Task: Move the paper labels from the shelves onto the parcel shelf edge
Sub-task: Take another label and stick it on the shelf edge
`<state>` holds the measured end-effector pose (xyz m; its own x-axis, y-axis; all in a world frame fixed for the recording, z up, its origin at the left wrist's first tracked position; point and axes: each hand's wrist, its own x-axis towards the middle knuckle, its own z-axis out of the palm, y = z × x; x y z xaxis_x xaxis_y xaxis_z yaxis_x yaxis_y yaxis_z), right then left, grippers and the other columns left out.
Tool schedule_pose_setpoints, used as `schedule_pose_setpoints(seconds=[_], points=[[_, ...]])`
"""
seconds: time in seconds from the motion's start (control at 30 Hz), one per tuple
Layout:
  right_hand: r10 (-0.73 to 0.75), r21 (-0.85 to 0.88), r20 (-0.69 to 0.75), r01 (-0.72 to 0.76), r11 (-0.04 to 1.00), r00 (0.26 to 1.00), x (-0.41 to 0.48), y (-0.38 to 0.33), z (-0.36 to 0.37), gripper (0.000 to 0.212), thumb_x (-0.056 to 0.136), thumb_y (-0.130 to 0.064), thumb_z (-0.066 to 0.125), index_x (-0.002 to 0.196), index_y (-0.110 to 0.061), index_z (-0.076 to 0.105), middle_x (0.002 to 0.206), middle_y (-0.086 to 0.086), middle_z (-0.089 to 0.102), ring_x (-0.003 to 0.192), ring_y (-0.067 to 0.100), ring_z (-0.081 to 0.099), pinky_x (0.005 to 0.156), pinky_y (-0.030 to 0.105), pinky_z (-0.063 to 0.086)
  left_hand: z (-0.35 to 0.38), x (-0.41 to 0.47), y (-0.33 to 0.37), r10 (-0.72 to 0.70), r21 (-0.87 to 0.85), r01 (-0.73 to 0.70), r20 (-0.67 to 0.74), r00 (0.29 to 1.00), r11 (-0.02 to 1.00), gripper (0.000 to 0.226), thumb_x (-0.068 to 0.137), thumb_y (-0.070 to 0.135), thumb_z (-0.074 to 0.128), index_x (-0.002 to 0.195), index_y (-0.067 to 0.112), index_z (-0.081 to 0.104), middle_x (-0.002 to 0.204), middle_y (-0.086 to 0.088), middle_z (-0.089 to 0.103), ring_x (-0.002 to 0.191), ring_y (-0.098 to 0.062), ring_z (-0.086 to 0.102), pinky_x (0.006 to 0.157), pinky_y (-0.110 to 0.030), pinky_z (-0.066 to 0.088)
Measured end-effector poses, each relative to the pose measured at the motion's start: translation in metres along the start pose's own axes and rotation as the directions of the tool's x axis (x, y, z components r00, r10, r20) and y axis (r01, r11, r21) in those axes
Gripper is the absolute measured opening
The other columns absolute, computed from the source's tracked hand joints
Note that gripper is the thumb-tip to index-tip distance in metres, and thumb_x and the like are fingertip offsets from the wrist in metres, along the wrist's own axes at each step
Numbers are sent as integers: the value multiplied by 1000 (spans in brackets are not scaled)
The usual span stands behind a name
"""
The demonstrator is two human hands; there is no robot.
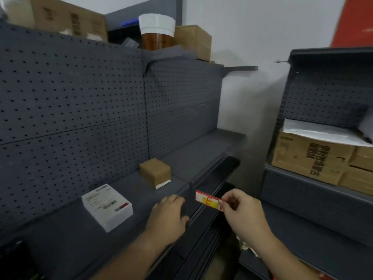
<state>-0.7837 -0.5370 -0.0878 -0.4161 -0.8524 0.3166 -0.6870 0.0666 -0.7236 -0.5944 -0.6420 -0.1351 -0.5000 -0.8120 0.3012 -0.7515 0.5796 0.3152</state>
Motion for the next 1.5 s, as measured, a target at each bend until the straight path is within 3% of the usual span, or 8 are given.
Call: schedule_pose_setpoints(seconds=[0.27,0.5,0.7,0.93,1.1,1.2,1.3,1.5], points=[[-239,163,285,199,966,928,85,-22,95,18,84,-17,73,73,-27,64,70,-11,67,71,-3,60,56,9,45,-3,-7,-69,-321,107,329,-85,943,938,38,84,44,59,118,27,55,120,7,53,113,-16,51,92,-34,45],[-493,352,472,356,865,731,121,-34,149,18,85,-12,72,75,-25,65,68,-12,65,70,-3,60,53,8,41,2,-44,-71,-608,147,630,-170,775,762,34,85,34,57,118,26,55,119,8,54,111,-17,51,87,-33,46],[-555,410,575,376,831,601,119,-21,164,19,86,-13,71,77,-27,63,71,-11,64,71,-4,60,57,12,47,23,-61,-59,-698,170,729,-212,684,663,32,89,32,55,120,27,55,124,6,55,112,-20,52,90,-34,44],[-527,366,626,380,849,575,118,-13,170,9,88,-19,70,87,-26,64,78,-13,65,73,-1,63,59,11,50,44,-63,-66,-725,195,745,-175,666,637,34,94,36,54,127,32,51,129,9,50,120,-15,47,100,-35,38],[-498,345,644,361,866,580,118,-4,185,10,88,-18,70,86,-27,65,76,-13,65,72,-2,62,61,13,51,56,-59,-77,-690,276,725,-226,687,631,31,90,27,58,121,32,55,121,8,51,114,-17,49,94,-35,39],[-482,340,653,342,876,584,117,-1,194,9,88,-19,70,86,-27,66,78,-14,65,73,0,62,59,12,49,64,-61,-86,-662,336,698,-234,712,633,50,62,16,83,104,30,61,102,6,58,95,-20,58,78,-37,47],[-466,329,667,332,884,581,117,1,201,8,88,-20,70,89,-26,66,81,-15,65,75,-1,62,58,8,47,72,-63,-96,-608,380,665,-274,745,643,68,36,12,92,96,27,65,92,3,62,83,-21,61,71,-38,51],[-447,315,675,319,894,587,114,5,212,8,88,-19,70,91,-25,66,84,-14,65,78,-1,62,57,8,47,89,-75,-110,-401,443,561,-407,821,699,56,50,3,85,101,19,68,95,-4,63,87,-27,54,75,-42,49]])
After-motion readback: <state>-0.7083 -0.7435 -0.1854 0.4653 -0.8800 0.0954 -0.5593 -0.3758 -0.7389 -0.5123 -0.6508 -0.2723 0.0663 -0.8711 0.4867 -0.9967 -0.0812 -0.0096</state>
